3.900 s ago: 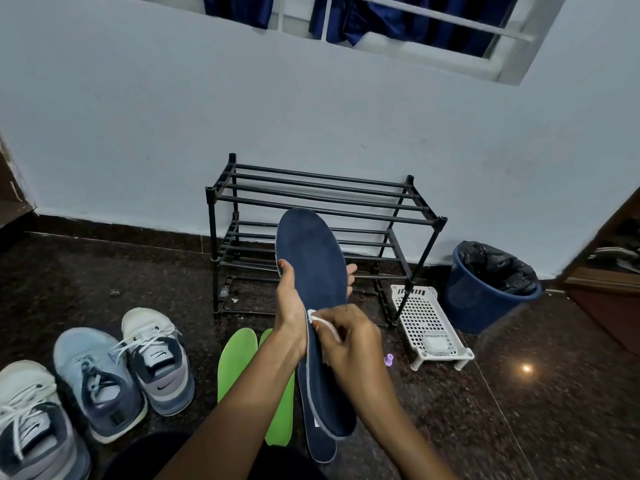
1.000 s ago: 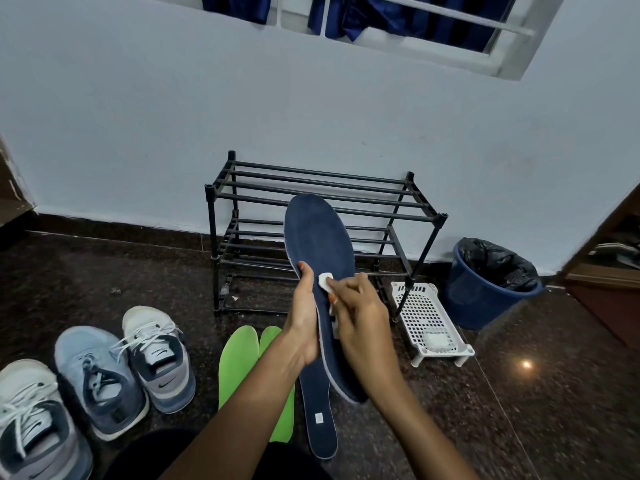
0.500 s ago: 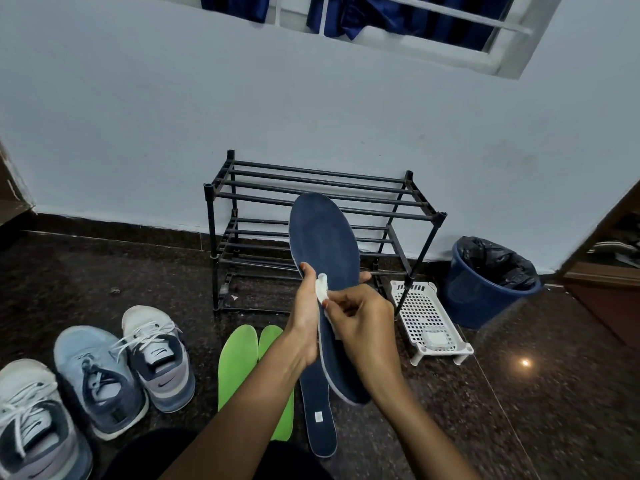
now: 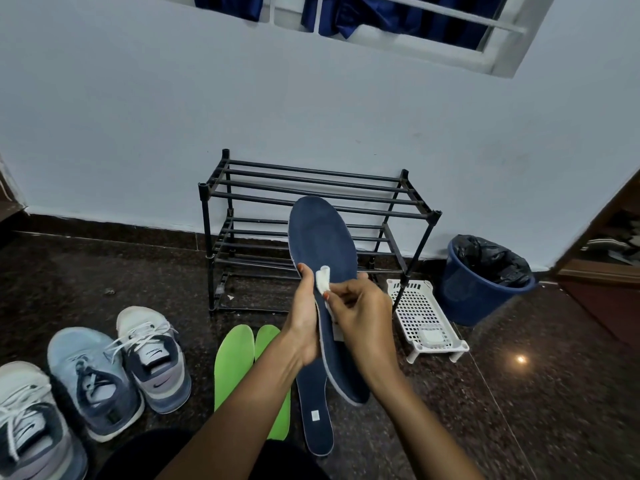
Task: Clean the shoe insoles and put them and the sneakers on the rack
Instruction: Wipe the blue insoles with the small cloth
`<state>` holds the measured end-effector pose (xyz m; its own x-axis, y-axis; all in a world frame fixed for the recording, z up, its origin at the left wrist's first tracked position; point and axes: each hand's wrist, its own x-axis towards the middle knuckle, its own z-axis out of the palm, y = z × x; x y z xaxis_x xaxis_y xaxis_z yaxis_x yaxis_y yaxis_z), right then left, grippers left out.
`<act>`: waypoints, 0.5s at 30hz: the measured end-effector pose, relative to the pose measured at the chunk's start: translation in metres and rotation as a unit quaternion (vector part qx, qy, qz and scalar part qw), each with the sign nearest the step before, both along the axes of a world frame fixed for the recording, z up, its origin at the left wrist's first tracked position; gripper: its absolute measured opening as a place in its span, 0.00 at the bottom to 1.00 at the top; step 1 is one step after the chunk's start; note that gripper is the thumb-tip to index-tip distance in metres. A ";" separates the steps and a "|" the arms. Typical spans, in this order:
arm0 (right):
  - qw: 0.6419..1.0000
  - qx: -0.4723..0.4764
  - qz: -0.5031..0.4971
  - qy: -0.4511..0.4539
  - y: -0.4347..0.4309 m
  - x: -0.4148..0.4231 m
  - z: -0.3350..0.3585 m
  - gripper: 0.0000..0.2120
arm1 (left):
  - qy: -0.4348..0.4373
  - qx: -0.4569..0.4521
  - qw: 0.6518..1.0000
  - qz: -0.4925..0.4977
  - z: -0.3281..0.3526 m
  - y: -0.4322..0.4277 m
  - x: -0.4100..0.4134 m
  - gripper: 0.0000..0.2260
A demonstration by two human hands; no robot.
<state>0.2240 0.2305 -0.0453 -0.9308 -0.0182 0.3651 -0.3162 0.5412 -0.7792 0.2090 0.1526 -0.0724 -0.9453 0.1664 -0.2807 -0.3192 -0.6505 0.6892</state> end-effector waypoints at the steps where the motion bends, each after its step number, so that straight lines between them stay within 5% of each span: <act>1: 1.000 0.005 -0.011 0.001 0.001 -0.004 0.002 0.04 | 0.000 -0.003 1.000 0.000 -0.001 0.001 0.001 0.34; 15: 1.000 0.018 -0.015 0.008 0.000 -0.003 -0.004 0.04 | 0.002 -0.005 1.000 -0.004 0.000 -0.001 0.001 0.37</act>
